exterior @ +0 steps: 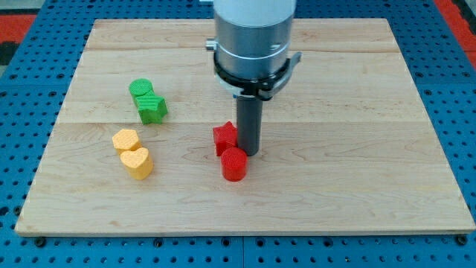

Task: Move the red circle slightly to the left

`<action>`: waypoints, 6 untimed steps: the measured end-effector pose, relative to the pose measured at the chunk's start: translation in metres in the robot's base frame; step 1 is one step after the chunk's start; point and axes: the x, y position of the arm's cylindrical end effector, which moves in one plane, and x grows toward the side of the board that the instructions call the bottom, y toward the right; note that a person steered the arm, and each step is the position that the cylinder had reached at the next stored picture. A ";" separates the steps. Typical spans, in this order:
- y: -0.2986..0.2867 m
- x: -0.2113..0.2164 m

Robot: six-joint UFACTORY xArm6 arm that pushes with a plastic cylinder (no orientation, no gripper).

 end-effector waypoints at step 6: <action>0.032 0.019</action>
